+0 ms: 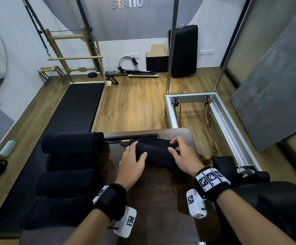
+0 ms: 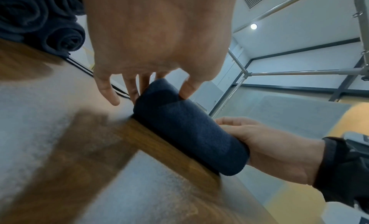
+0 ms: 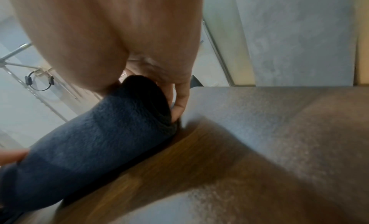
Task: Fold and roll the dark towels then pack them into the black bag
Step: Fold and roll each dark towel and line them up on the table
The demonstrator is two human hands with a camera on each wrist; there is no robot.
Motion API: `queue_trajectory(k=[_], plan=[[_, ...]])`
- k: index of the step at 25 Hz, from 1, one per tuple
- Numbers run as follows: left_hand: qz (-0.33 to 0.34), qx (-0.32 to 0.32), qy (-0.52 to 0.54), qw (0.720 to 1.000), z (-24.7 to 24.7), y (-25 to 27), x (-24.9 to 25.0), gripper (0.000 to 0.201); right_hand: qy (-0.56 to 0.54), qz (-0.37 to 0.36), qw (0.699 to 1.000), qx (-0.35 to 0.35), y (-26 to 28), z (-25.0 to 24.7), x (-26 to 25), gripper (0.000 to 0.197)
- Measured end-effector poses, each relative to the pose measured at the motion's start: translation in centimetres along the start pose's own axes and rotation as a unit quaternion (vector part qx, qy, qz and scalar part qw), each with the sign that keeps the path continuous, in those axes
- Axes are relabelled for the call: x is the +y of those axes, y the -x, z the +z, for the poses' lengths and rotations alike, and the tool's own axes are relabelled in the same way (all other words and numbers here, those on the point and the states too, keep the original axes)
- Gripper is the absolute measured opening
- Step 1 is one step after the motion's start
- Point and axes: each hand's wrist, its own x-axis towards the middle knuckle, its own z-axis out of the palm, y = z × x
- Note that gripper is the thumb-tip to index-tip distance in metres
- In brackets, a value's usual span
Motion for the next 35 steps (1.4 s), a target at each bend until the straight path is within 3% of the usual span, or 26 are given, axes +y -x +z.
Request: queue_trajectory(k=[3, 8, 13, 17, 22, 25, 28, 30, 32, 35], plan=[[-0.009, 0.008, -0.019, 1.000, 0.2, -1.2, 0.3, 0.050, -0.010, -0.009, 0.999, 0.038, -0.4, 0.0, 0.1, 0.025], [-0.040, 0.034, -0.046, 0.998, 0.5, -3.2, 1.2, 0.048, -0.076, -0.036, 0.996, 0.033, 0.4, 0.2, 1.7, 0.053], [-0.107, 0.055, 0.011, 0.993, 0.6, -4.8, 2.3, 0.064, -0.154, 0.065, 0.979, 0.118, -1.0, 0.7, 2.1, 0.073], [-0.156, 0.047, 0.036, 0.986, 0.9, -5.8, 2.9, 0.081, -0.122, 0.142, 0.972, 0.145, -2.7, 0.8, 1.2, 0.063], [-0.206, 0.023, 0.018, 0.978, 0.7, -6.9, 3.4, 0.105, -0.009, 0.218, 0.970, 0.106, -3.5, 0.1, 0.5, 0.076], [-0.219, 0.015, 0.022, 0.975, 0.6, -7.2, 3.5, 0.110, -0.083, 0.207, 0.967, 0.123, -3.3, 0.3, 0.6, 0.067], [-0.233, 0.031, 0.083, 0.968, 0.8, -7.0, 3.6, 0.108, -0.242, 0.208, 0.929, 0.184, -2.8, 0.5, 1.0, 0.066], [-0.238, 0.052, 0.161, 0.957, 0.7, -7.0, 3.8, 0.089, -0.309, 0.219, 0.905, 0.194, -2.3, 0.6, 1.2, 0.058], [-0.240, 0.057, 0.267, 0.932, 0.5, -6.9, 4.4, 0.069, -0.417, 0.228, 0.860, 0.188, -1.7, 0.3, 1.0, 0.038], [-0.221, 0.051, 0.346, 0.910, -0.3, -6.3, 4.9, 0.062, -0.540, 0.226, 0.788, 0.189, -0.4, -0.5, -0.4, 0.048]])
